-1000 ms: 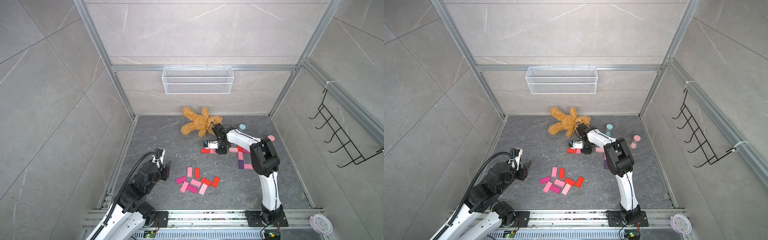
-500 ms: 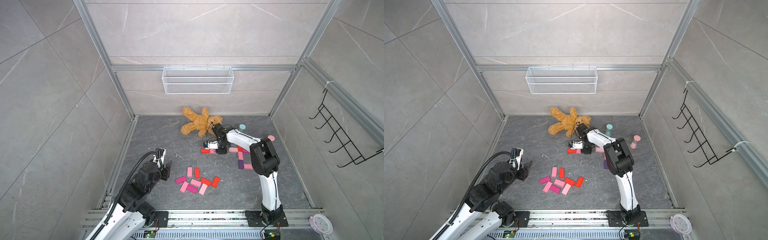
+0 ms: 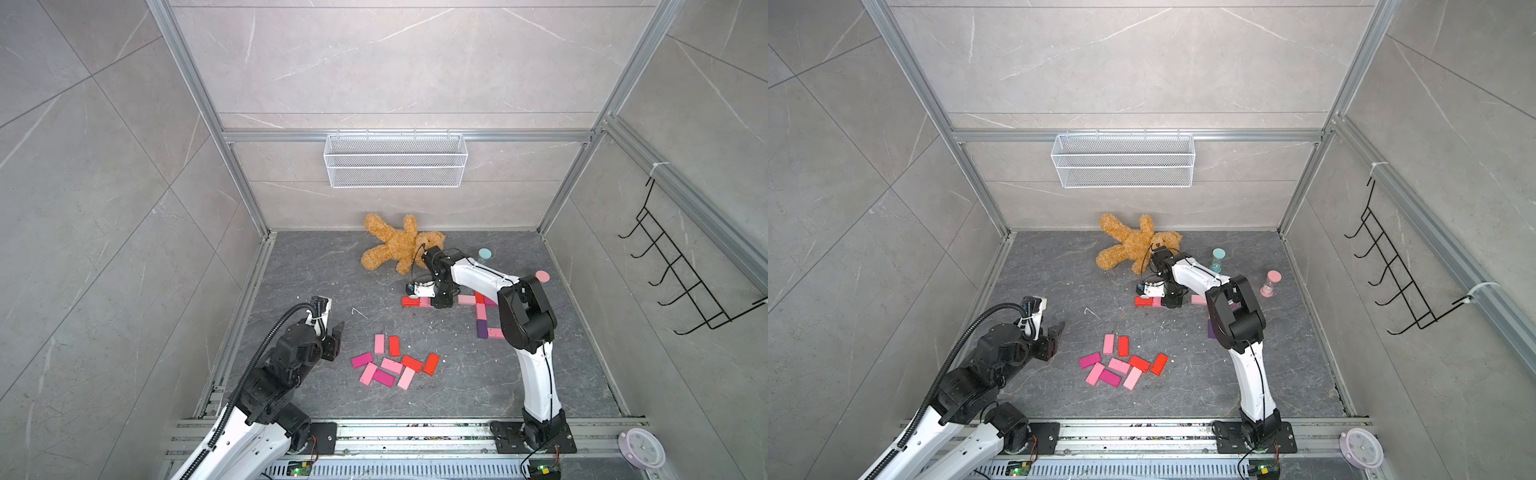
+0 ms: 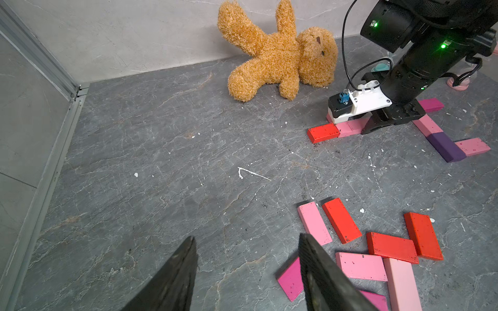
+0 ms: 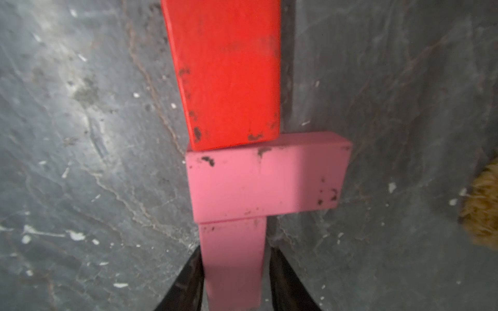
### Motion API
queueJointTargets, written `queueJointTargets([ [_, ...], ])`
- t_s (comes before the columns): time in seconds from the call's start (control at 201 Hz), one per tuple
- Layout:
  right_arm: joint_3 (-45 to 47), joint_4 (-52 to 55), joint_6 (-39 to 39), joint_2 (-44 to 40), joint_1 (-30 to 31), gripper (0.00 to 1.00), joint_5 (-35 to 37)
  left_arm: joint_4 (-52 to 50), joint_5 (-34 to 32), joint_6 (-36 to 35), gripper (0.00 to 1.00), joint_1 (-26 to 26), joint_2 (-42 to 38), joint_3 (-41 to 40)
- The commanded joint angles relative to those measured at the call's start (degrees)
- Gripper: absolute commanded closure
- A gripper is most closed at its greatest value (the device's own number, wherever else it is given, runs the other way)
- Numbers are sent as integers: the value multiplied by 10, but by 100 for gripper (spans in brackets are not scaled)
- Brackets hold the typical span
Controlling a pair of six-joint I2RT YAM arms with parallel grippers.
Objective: Assemble the letter t with building blocks
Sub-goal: Assemble the building block at the center of the board.
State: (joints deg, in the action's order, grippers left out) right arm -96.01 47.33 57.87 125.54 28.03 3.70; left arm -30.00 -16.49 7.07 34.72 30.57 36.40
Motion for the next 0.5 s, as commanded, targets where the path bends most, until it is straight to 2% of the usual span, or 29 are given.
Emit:
queueJointTargets([
  [0.0, 23, 15, -14, 57, 7, 55, -10, 11, -11, -1, 37, -1, -4, 1],
  [0.493, -13, 48, -41, 9, 3, 49, -59, 6, 3, 4, 33, -1, 11, 4],
])
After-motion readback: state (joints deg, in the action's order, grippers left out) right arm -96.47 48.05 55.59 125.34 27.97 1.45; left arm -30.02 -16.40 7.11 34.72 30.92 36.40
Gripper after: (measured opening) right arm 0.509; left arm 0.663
